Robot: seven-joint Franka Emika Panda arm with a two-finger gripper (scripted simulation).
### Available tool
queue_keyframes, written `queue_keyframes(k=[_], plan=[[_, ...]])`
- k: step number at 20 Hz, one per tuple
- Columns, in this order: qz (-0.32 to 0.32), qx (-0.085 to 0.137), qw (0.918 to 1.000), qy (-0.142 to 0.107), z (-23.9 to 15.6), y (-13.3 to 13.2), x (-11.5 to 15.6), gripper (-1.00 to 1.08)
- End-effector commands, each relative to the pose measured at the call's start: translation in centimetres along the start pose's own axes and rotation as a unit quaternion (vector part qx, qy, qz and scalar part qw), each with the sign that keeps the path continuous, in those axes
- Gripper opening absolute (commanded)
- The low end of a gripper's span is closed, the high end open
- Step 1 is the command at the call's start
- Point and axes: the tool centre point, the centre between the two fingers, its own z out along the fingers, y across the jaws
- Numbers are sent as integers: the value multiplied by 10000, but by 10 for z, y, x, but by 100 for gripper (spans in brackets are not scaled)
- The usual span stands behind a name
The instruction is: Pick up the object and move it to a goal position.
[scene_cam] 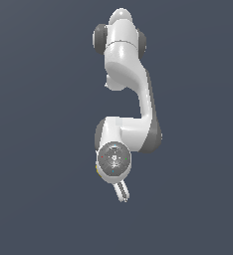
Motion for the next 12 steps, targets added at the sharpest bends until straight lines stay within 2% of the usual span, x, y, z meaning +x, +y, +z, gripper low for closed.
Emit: queue_keyframes(k=[1, 12], plan=[[209, -22, 9998, -35, 2, -2, 4, 28], [651, -67, 9978, -111, 6, -7, 15, 28]])
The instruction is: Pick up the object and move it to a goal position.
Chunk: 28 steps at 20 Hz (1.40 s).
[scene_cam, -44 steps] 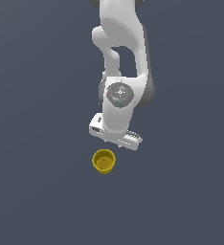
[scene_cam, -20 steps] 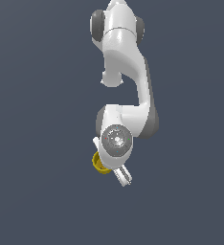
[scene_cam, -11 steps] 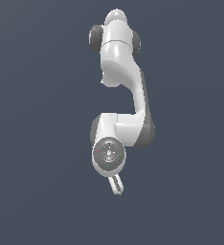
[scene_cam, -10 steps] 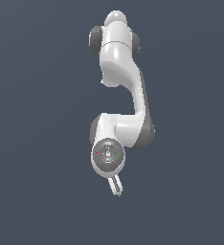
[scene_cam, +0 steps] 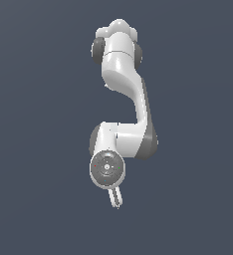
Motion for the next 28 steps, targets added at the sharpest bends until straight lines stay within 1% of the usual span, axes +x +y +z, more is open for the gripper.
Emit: queue_keyframes(k=[1, 10, 11, 28], plan=[[53, -4, 10000, -9, 0, -1, 1, 28], [77, -6, 10000, -12, 0, -1, 2, 28], [77, -6, 10000, -12, 0, -1, 2, -100], [84, -2, 10000, -14, -2, 0, 0, -100]])
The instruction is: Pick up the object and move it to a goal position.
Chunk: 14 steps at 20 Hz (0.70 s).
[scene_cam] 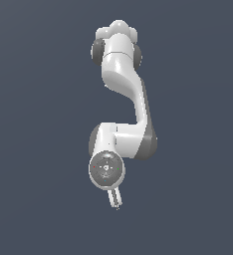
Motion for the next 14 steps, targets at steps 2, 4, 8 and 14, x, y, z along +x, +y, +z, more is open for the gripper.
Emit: queue_keyframes(k=[2, 4, 8, 14], plan=[[8, 10, 10000, 0, -3, 1, -2, -100], [17, 12, 10000, -1, -5, 3, -3, -100], [45, 20, 10000, -6, -11, 7, -8, -100], [125, 42, 9999, -20, -29, 18, -21, -100]])
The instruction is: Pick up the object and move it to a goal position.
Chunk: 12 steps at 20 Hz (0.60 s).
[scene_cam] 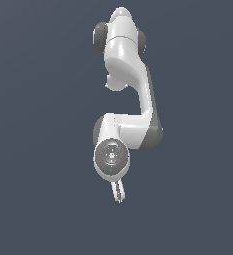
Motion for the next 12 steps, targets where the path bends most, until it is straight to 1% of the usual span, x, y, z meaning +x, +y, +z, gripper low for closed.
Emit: queue_keyframes(k=[1, 6, 12], plan=[[39, 30, 10000, -3, -12, 5, -7, -100], [152, 61, 9999, -22, -37, 21, -26, -100], [337, 111, 9994, -52, -77, 45, -56, -100]])
